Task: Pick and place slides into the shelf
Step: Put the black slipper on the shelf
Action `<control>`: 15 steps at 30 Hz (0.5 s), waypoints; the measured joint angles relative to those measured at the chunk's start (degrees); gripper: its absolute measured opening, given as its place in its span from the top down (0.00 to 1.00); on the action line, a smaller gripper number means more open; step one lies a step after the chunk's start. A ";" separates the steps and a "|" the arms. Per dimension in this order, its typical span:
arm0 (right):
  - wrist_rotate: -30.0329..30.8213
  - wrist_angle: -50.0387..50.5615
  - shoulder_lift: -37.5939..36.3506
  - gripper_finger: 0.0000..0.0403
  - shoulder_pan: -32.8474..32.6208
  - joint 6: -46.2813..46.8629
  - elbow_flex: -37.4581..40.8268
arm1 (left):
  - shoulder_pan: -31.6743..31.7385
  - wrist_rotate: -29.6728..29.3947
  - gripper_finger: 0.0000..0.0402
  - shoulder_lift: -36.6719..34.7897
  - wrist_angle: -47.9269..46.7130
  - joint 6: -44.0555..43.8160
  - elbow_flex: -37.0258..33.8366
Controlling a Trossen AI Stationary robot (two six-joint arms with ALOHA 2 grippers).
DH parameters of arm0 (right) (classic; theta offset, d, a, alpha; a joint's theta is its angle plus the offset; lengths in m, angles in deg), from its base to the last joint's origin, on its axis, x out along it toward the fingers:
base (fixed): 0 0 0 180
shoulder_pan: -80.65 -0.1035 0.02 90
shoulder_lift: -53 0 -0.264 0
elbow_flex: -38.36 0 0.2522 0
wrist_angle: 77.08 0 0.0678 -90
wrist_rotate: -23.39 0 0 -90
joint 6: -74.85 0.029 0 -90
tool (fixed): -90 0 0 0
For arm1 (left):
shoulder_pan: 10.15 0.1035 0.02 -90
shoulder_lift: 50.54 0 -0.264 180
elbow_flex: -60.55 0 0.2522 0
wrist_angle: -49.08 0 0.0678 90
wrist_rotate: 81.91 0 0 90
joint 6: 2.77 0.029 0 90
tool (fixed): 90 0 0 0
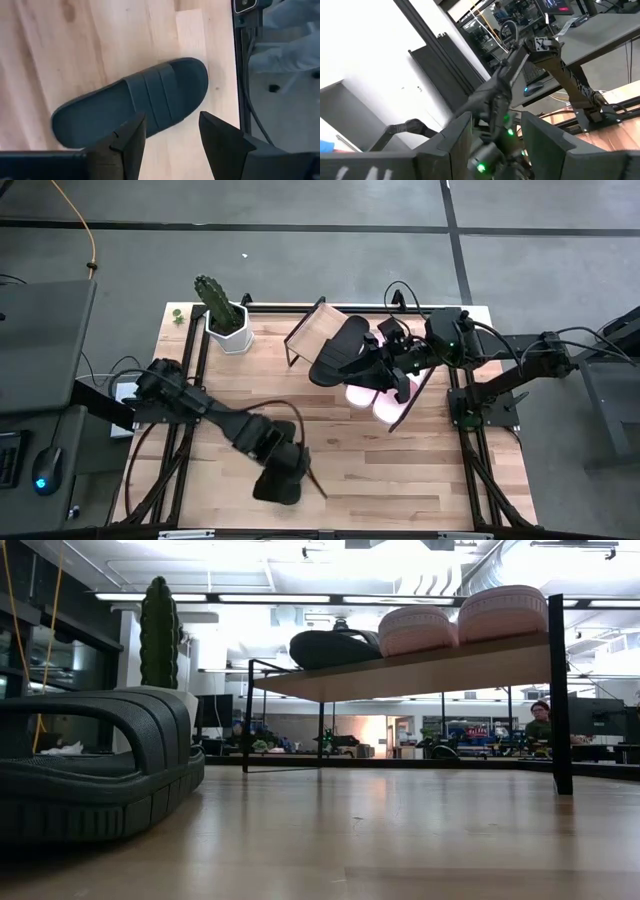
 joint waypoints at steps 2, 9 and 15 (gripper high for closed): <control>0.00 0.35 0.00 0.60 0.02 -0.68 0.00 | 1.50 3.10 0.57 -0.20 1.35 1.31 -2.28; 0.69 0.94 -0.02 0.60 0.02 -0.97 -0.08 | 4.10 11.72 0.57 -3.93 8.03 3.00 -9.86; 1.80 0.96 -0.02 0.60 0.03 -0.90 -0.07 | 6.06 13.34 0.57 -9.71 13.38 3.13 -18.36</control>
